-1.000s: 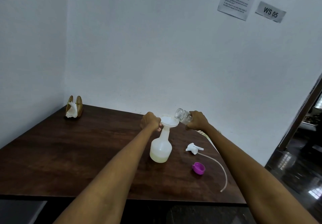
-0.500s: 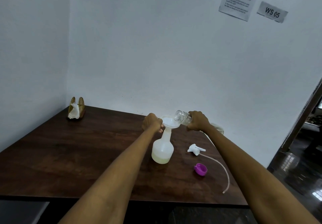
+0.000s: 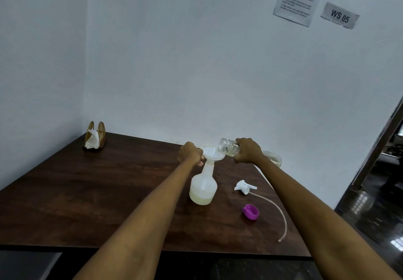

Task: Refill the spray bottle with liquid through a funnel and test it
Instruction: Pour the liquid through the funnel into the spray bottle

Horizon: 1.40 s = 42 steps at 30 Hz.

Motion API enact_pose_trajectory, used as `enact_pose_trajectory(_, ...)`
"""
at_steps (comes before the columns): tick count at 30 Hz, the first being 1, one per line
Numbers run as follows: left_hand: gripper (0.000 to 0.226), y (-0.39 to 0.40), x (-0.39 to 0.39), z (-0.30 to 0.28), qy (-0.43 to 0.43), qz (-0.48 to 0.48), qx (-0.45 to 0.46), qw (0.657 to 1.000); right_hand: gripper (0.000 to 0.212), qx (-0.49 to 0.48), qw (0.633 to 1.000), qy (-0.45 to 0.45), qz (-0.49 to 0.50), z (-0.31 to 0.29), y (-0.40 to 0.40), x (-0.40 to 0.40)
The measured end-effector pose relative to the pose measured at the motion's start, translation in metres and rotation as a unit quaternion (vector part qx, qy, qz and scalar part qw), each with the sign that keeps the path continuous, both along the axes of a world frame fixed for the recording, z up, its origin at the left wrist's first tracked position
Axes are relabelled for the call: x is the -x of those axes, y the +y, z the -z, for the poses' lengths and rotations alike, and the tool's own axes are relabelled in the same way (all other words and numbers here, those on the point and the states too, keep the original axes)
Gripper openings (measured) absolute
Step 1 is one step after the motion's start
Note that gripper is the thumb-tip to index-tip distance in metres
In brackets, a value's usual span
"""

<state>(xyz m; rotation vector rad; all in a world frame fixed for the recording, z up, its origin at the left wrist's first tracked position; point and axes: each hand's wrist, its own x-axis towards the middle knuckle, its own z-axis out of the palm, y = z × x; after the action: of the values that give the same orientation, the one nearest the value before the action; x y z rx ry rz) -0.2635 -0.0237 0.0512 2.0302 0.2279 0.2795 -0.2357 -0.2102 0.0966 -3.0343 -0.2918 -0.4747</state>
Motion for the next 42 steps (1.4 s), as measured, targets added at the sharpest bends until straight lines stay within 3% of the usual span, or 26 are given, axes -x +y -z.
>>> enact_pose_trajectory(6, 0.035, 0.0011, 0.0002, -0.0001, 0.002, 0.002, 0.005, 1.000, 0.029, 0.023, 1.000, 0.001, -0.005, -0.0009, -0.0021, 0.0013)
enact_pose_trajectory(12, 0.034, 0.0004, -0.0007, -0.0002, 0.004, 0.003, 0.003, 1.000, 0.040, -0.032, 0.999, 0.013, -0.004, -0.0032, -0.0005, 0.0031)
enact_pose_trajectory(27, 0.026, -0.0022, -0.0012, -0.0004, -0.001, 0.003, 0.005, 1.000, 0.041, -0.095, 0.995, 0.031, 0.015, 0.0000, -0.0079, 0.0070)
enact_pose_trajectory(34, 0.033, -0.0042, -0.0006, -0.0010, 0.001, 0.001, 0.003, 1.000, 0.043, -0.056, 0.998, 0.024, 0.009, 0.0008, -0.0070, 0.0086)
enact_pose_trajectory(42, 0.035, -0.0030, 0.0003, -0.0009, 0.000, 0.006, -0.005, 1.000, 0.026, 0.011, 1.000, 0.001, 0.005, -0.0004, -0.0023, 0.0060)
